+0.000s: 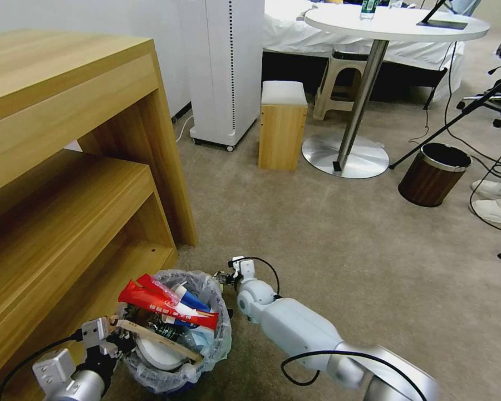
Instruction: Pick up the trash bin and place the garbage on the floor into it.
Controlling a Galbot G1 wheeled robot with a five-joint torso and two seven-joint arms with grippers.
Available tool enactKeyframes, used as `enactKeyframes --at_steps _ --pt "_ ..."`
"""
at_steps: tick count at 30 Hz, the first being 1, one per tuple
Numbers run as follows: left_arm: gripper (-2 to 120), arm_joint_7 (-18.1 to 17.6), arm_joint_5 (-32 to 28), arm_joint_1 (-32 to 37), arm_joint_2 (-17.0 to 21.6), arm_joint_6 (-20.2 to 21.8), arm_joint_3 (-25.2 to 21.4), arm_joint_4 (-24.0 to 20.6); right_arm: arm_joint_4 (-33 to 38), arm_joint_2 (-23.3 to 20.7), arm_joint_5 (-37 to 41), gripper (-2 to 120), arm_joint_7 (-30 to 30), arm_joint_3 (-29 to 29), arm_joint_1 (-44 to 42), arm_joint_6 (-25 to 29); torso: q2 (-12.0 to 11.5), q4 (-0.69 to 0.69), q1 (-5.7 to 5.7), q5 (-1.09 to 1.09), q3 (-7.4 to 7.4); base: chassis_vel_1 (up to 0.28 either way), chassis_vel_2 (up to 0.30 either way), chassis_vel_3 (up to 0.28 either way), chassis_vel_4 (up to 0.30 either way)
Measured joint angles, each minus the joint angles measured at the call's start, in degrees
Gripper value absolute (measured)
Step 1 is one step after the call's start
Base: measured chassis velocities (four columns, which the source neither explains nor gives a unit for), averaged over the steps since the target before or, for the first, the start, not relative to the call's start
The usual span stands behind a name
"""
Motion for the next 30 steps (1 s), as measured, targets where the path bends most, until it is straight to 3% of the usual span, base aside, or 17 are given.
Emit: enactKeyframes --at_steps 10,17,26,30 --pt "1 0.23 0.26 0.71 -0.2 -0.28 -0.04 -0.75 -5.93 2.92 -2.51 97 -1.16 0.4 0.94 -0.17 0.0 0.01 0.0 0.02 0.0 0.0 0.0 0.0 0.0" --pt "1 0.36 0.29 1.19 0.01 -0.65 -0.34 -1.27 -11.75 2.96 -6.47 84 -4.38 1.11 1.92 1.73 0.0 0.0 0.0 0.01 0.0 0.0 0.0 0.0 0.0" --pt "1 0.45 0.22 1.06 -0.01 -0.83 -0.38 -1.09 -8.9 2.91 -6.66 88 -5.62 -0.17 2.21 2.18 0.0 0.02 0.0 0.02 -0.01 0.0 0.0 0.0 0.0" --pt "1 0.46 0.19 0.9 -0.09 -0.86 -0.33 -0.95 -8.34 2.85 -6.61 98 -8.13 -0.6 2.29 3.96 0.0 0.0 0.0 0.02 0.0 0.0 0.0 0.0 0.0"
